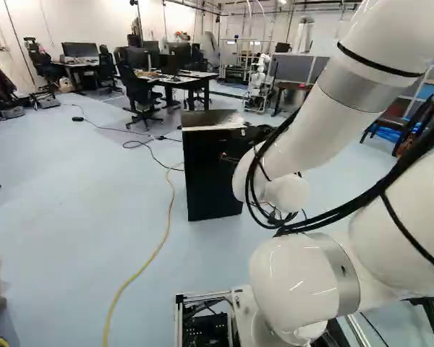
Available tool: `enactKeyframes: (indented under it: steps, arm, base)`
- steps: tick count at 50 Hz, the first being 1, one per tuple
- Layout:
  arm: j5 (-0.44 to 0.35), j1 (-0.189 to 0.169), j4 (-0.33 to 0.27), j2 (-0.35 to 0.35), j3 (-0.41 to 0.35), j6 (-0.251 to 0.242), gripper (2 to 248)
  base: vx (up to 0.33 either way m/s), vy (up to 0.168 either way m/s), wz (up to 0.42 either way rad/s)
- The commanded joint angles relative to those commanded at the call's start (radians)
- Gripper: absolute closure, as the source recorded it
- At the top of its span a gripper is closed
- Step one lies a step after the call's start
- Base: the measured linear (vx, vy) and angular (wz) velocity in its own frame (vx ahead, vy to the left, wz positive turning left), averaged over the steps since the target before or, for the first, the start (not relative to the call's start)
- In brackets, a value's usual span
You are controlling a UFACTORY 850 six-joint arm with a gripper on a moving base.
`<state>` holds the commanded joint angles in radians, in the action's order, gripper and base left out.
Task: Grab a drink from the fridge
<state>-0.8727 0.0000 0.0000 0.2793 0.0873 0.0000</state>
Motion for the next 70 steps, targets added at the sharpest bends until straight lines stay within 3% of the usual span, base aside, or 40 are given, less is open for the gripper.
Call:
enactKeyframes:
  steps: [37,70]
  arm:
    - [0.0,0.0,0.0,0.0,0.0,0.0,3]
    - [0.0,0.0,0.0,0.0,0.0,0.0,3]
  base:
    - [-0.001,0.016,-0.003]
    - [0.015,0.066,-0.01]
